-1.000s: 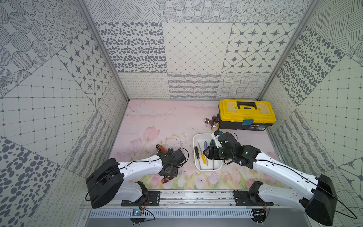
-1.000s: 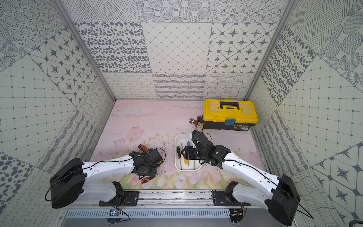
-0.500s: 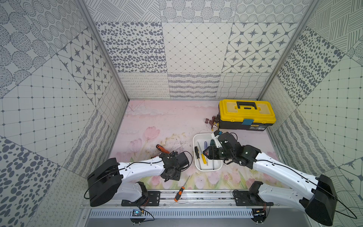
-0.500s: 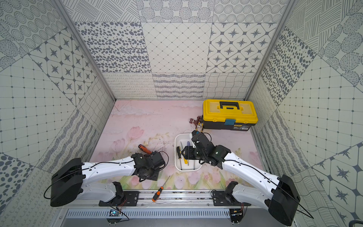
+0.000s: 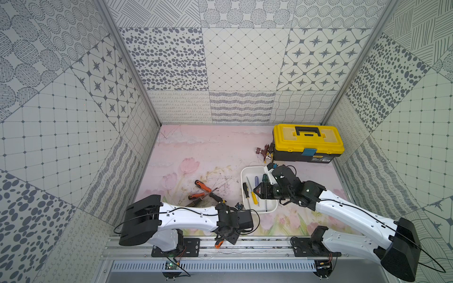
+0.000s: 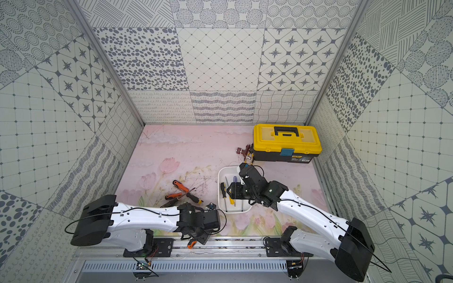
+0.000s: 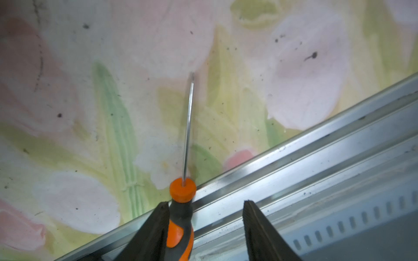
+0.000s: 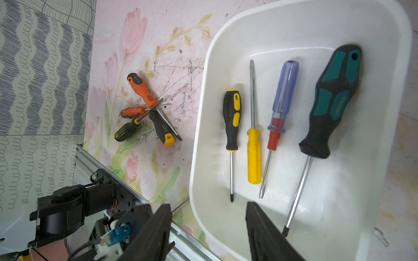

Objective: Put the screwdriver on the desktop into the storage box
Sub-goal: Pick up the screwdriver from the center of the board.

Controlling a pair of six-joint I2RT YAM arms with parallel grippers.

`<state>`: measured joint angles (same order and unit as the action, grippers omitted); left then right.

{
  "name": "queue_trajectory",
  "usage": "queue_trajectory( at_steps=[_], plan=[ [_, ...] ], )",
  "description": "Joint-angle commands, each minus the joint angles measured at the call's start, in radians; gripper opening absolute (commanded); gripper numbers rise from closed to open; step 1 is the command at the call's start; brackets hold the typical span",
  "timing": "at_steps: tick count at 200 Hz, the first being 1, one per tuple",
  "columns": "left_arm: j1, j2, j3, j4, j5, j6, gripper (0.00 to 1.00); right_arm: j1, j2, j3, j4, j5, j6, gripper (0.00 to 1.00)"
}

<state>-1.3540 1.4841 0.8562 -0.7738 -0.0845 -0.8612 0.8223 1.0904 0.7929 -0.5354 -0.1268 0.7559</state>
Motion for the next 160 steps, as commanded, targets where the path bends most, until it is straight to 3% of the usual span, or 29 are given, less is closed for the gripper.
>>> queue_trajectory(
  at_steps=[1,56,82,96,133,160],
  plan=[
    [-0.017,0.079,0.044,-0.120,-0.073,-0.012,0.57,0.000,-0.034,0.034,0.002,0.018,-0.001,0.59],
    [0.057,0.127,0.019,-0.070,-0.095,0.007,0.55,0.001,-0.052,0.030,-0.011,0.024,0.001,0.58],
    [0.093,0.129,0.002,-0.041,-0.069,0.031,0.48,0.001,-0.060,0.030,-0.016,0.029,0.004,0.57],
    [0.105,0.113,-0.024,-0.013,-0.050,0.039,0.39,0.000,-0.066,0.031,-0.021,0.034,0.004,0.57],
    [0.143,0.101,-0.059,0.013,-0.051,0.050,0.02,0.001,-0.063,0.030,-0.021,0.035,0.008,0.56],
    [0.155,0.100,-0.079,0.060,-0.046,0.088,0.00,0.000,-0.055,0.044,-0.021,0.026,0.006,0.55]
  ],
)
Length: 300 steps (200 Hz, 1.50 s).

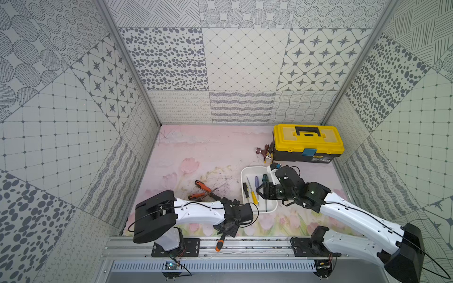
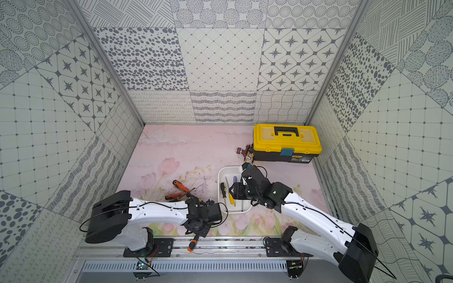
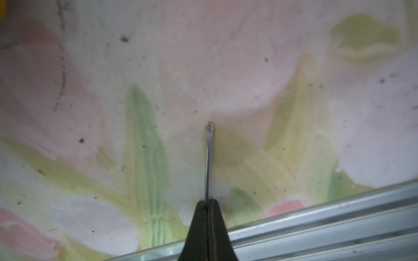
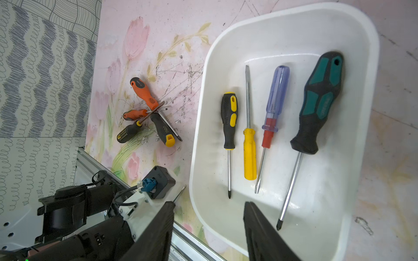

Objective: Put the screwdriver on the desktop into the storage box
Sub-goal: Pick up the screwdriver from the center of the board, then place the screwdriver in the storage box.

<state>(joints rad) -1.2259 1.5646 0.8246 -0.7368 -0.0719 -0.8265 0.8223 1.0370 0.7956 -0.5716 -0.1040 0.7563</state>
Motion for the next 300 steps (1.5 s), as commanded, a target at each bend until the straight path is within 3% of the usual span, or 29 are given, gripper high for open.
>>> queue_trajectory(
  at_steps=[1,24,42,65,91,110,130,159,186,219,256,300],
  plan=[
    [0.026,0.020,-0.048,0.024,-0.059,0.053,0.00,0.000,-0.002,0.043,0.015,0.003,0.005,0.55],
    [0.028,-0.005,-0.042,0.010,-0.081,0.050,0.00,0.001,0.000,0.049,0.015,-0.002,0.004,0.55],
    [0.028,-0.093,0.001,-0.089,-0.161,0.034,0.00,0.001,0.002,0.053,0.015,-0.011,0.002,0.55],
    [0.033,-0.318,0.082,-0.195,-0.334,-0.002,0.00,0.011,-0.002,0.052,0.036,-0.028,-0.006,0.54],
    [0.084,-0.578,0.138,-0.101,-0.420,0.014,0.00,0.079,-0.007,0.045,0.140,-0.067,-0.021,0.56],
    [0.180,-0.724,0.098,0.135,-0.304,0.046,0.00,0.151,-0.009,0.065,0.186,-0.063,-0.055,0.59],
    [0.274,-0.793,0.020,0.463,-0.054,0.020,0.00,0.175,-0.042,0.052,0.262,-0.104,-0.068,0.66],
    [0.348,-0.731,-0.071,0.945,0.316,-0.094,0.00,0.175,-0.149,-0.031,0.408,-0.166,-0.052,0.81],
    [0.369,-0.608,-0.091,1.259,0.492,-0.209,0.00,0.173,-0.222,-0.079,0.435,-0.178,-0.041,0.88],
    [0.385,-0.512,-0.130,1.503,0.592,-0.319,0.00,0.168,-0.264,-0.101,0.419,-0.156,-0.036,0.91],
    [0.389,-0.530,-0.162,1.548,0.579,-0.323,0.00,0.152,-0.247,-0.097,0.408,-0.155,-0.038,0.88],
    [0.406,-0.543,-0.169,1.495,0.542,-0.288,0.00,0.153,-0.252,-0.097,0.406,-0.178,-0.038,0.66]
  ],
)
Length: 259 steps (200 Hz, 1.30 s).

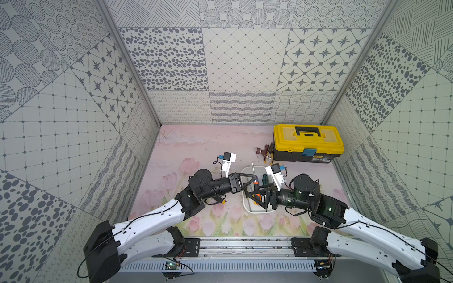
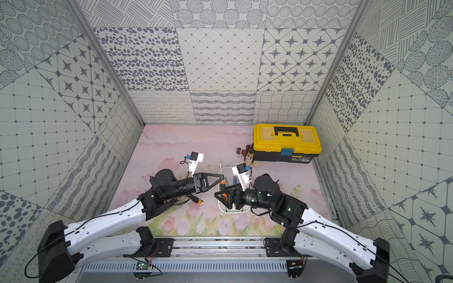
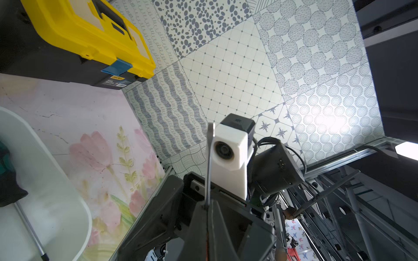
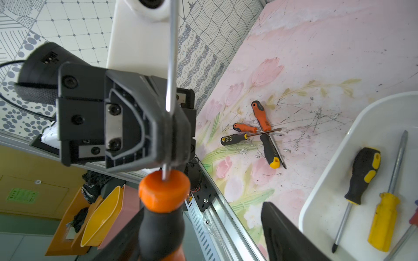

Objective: Put the screwdriver on the desktop into the storage box
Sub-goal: Place the screwdriver in the storage box.

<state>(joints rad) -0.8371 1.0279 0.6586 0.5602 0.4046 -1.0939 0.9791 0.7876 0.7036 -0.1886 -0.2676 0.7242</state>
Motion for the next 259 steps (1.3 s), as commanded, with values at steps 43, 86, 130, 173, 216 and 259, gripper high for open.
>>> queue_trajectory(
  at_steps=[43,86,130,173,216,259],
  plan=[
    [0.018,0.003,0.019,0.082,0.026,0.044,0.00,-0.005,0.018,0.013,-0.012,0.007,-0.010,0.18],
    [0.016,0.016,0.090,-0.222,-0.055,0.131,0.69,0.063,0.148,0.130,-0.228,0.314,-0.052,0.00],
    [0.003,0.089,0.137,-0.354,-0.061,0.173,0.67,0.151,0.249,0.208,-0.310,0.523,-0.064,0.00],
    [0.003,0.125,0.136,-0.390,-0.101,0.146,0.52,0.153,0.193,0.167,-0.251,0.510,-0.062,0.00],
    [0.003,0.165,0.138,-0.344,-0.060,0.115,0.52,0.153,0.165,0.128,-0.182,0.441,-0.072,0.00],
    [0.003,0.189,0.137,-0.324,-0.042,0.103,0.22,0.153,0.151,0.116,-0.169,0.426,-0.072,0.00]
  ],
)
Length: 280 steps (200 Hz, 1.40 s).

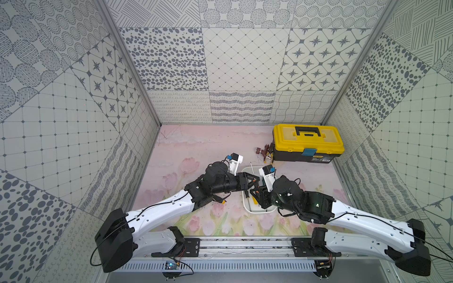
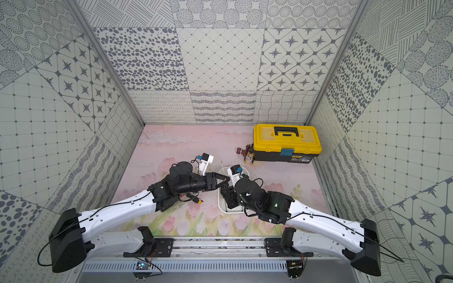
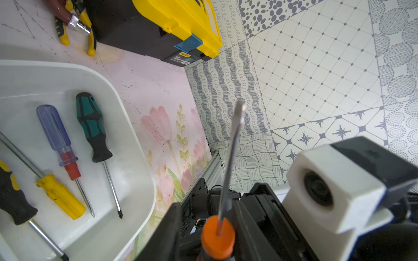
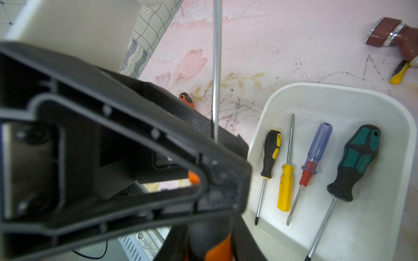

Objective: Put the screwdriver on the desktop into the storage box
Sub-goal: Place the screwdriver in the storage box.

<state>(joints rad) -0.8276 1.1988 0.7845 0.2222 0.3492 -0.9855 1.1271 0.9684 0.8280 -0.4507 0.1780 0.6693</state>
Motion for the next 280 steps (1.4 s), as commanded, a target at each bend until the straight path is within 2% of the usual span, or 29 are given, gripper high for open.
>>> queue_trajectory(
  at_steps=[1,20,35,43,54,72,100,119,146,158,186,215,250,267,272,280],
  plan=[
    [-0.007,0.017,0.011,0.015,0.013,-0.006,0.20,0.005,-0.030,-0.008,0.093,-0.019,-0.016,0.00],
    [-0.007,0.018,0.008,0.012,0.006,-0.008,0.00,0.003,-0.052,-0.020,0.097,-0.014,-0.011,0.00],
    [-0.008,0.016,0.005,0.011,-0.001,-0.006,0.00,-0.006,-0.081,-0.036,0.100,-0.021,0.000,0.00],
    [-0.005,0.013,0.004,0.011,-0.003,-0.004,0.00,-0.023,-0.099,-0.047,0.102,-0.044,0.010,0.14],
    [-0.001,0.007,-0.002,0.015,-0.007,0.002,0.00,-0.066,-0.130,-0.072,0.119,-0.115,0.024,0.41],
    [0.013,-0.009,-0.024,0.044,0.008,0.001,0.00,-0.157,-0.190,-0.132,0.174,-0.269,0.069,0.67],
    [0.039,-0.033,-0.076,0.158,0.081,-0.020,0.00,-0.279,-0.248,-0.242,0.333,-0.533,0.148,0.79],
    [0.046,-0.036,-0.110,0.287,0.157,-0.047,0.00,-0.308,-0.231,-0.275,0.394,-0.611,0.171,0.80],
    [0.050,-0.036,-0.122,0.366,0.231,-0.055,0.00,-0.312,-0.194,-0.281,0.441,-0.647,0.179,0.72],
    [0.054,-0.040,-0.133,0.395,0.240,-0.062,0.00,-0.315,-0.191,-0.282,0.451,-0.653,0.179,0.65],
    [0.066,-0.050,-0.148,0.398,0.231,-0.054,0.00,-0.321,-0.201,-0.282,0.441,-0.650,0.177,0.47],
    [0.068,-0.061,-0.153,0.368,0.196,-0.033,0.00,-0.326,-0.203,-0.277,0.436,-0.668,0.173,0.21],
    [0.068,-0.056,-0.126,0.281,0.161,-0.007,0.00,-0.326,-0.189,-0.255,0.406,-0.654,0.161,0.02],
    [0.069,-0.062,-0.113,0.177,0.090,0.018,0.45,-0.326,-0.178,-0.241,0.374,-0.619,0.150,0.00],
    [0.069,-0.066,-0.111,0.144,0.066,0.027,0.55,-0.326,-0.173,-0.237,0.359,-0.602,0.146,0.00],
    [0.068,-0.072,-0.104,0.081,0.023,0.044,0.64,-0.326,-0.160,-0.226,0.328,-0.573,0.139,0.00]
  ],
)
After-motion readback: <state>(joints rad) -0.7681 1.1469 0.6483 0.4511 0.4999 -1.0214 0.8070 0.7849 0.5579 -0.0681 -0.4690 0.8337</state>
